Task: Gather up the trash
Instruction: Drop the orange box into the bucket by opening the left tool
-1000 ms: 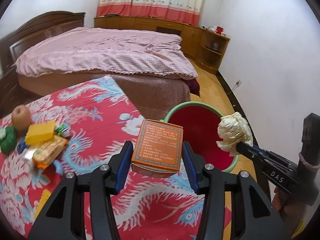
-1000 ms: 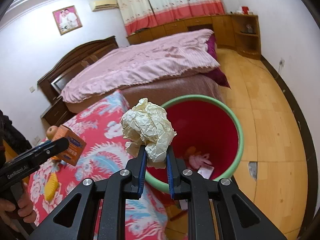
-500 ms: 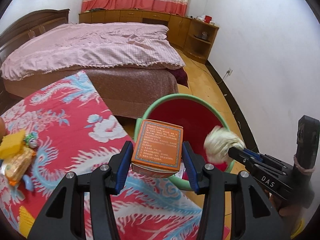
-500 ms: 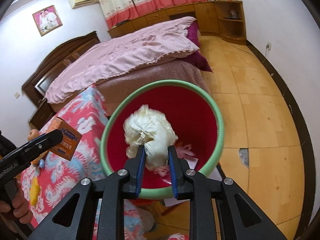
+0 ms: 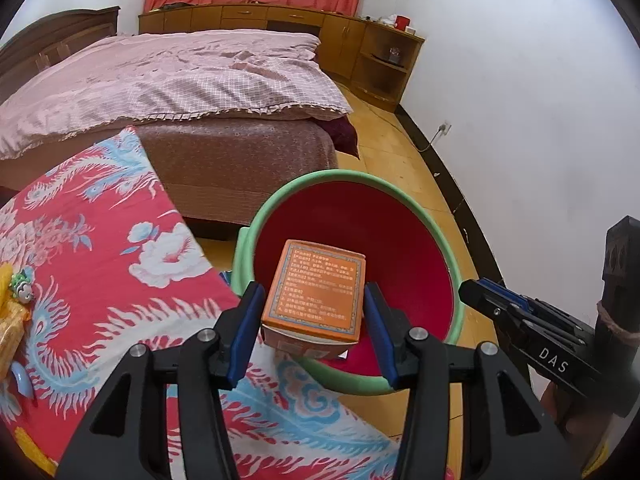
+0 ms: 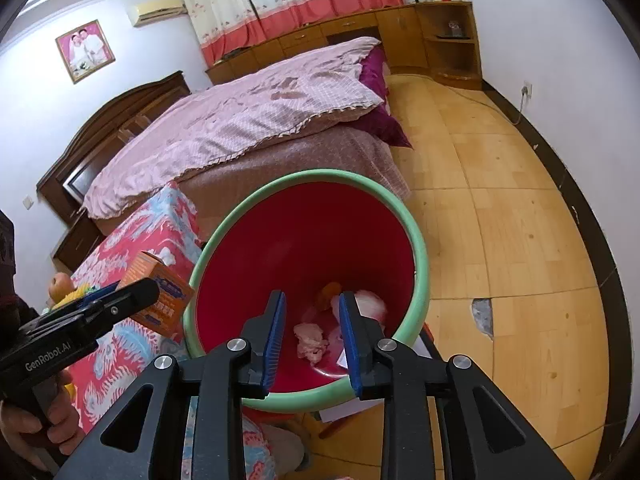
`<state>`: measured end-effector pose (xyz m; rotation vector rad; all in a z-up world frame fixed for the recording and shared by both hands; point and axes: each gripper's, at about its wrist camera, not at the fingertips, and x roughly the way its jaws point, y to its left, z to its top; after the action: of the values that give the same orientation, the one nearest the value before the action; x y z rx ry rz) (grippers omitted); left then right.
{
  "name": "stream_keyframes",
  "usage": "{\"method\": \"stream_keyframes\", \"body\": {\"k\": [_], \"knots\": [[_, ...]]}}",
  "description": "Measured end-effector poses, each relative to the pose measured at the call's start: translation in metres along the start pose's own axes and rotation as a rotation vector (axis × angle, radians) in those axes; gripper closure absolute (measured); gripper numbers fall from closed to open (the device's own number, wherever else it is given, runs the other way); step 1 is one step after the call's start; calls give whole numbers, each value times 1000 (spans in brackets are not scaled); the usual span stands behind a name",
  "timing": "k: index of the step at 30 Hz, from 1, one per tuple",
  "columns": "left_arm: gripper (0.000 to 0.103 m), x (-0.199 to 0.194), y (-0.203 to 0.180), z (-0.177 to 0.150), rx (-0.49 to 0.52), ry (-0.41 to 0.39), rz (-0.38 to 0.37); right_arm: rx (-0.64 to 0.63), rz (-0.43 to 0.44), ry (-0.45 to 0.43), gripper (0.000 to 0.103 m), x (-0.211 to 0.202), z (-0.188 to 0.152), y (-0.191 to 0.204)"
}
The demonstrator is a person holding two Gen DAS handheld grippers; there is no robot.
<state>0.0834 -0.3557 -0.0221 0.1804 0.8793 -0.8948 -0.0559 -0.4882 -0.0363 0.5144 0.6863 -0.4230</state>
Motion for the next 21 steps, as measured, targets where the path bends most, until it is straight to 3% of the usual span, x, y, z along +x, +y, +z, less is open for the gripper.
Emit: {"method": "stream_keyframes", "body": {"k": [3,14,21], "knots": [[47,0,-3,1,7,-9,5,5,1,-7,65,-2,0,-1],[47,-15,3,1,-6,-29,22,-4,10,-17,63,-10,0,5],[47,-35,17,-3,-48,-48,58,-11,28,-9,56,-15,-2,16]]}}
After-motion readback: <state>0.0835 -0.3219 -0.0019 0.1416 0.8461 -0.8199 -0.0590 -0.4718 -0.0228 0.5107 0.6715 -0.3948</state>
